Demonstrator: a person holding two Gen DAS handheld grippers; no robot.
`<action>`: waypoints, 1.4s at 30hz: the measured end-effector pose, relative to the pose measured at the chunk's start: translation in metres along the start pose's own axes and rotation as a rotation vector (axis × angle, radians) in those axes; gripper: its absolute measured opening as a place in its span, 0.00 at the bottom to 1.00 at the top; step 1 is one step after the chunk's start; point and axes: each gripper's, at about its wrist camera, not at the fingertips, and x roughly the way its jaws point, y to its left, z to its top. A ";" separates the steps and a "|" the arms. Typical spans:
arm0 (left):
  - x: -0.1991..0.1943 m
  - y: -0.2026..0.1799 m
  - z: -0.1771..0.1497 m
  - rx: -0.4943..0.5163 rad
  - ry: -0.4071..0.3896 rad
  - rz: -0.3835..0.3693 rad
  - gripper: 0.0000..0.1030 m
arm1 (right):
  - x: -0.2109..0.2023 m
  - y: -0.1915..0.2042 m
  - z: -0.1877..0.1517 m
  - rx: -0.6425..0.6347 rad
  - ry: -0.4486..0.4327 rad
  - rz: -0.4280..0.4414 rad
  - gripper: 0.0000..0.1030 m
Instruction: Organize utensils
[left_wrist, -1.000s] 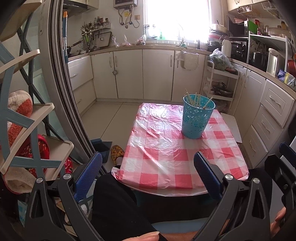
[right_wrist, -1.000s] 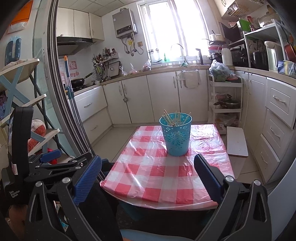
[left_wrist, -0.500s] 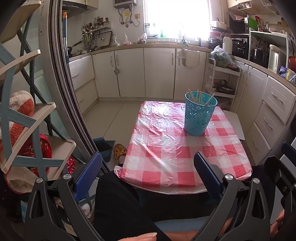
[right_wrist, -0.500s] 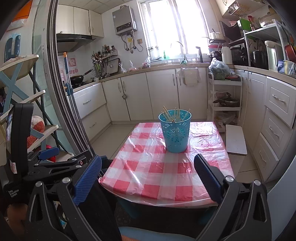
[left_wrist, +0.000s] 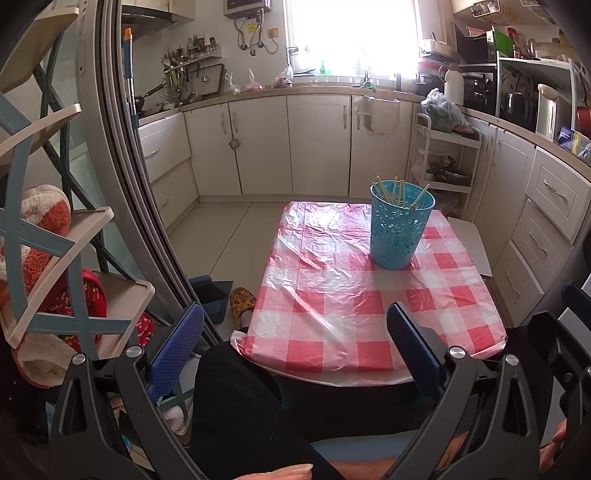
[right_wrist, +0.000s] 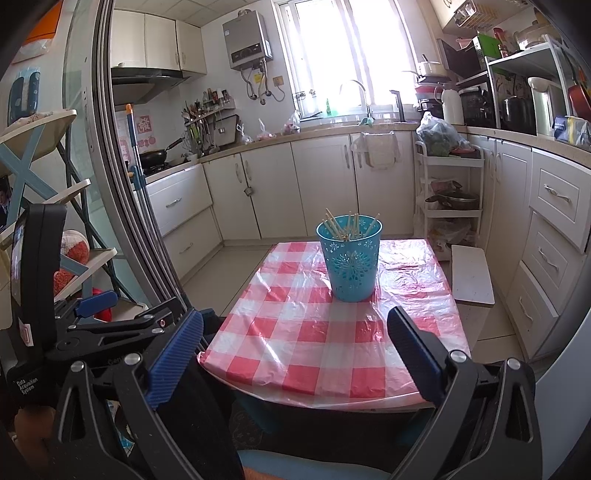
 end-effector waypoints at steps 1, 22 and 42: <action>0.000 0.000 0.000 0.001 0.000 0.000 0.93 | 0.000 0.000 0.000 0.000 0.000 0.000 0.93; -0.001 0.008 0.001 0.007 -0.002 0.022 0.93 | 0.003 -0.002 -0.006 0.003 0.011 0.003 0.93; -0.002 0.007 0.001 0.008 -0.001 0.022 0.93 | 0.003 -0.002 -0.005 0.002 0.011 0.003 0.93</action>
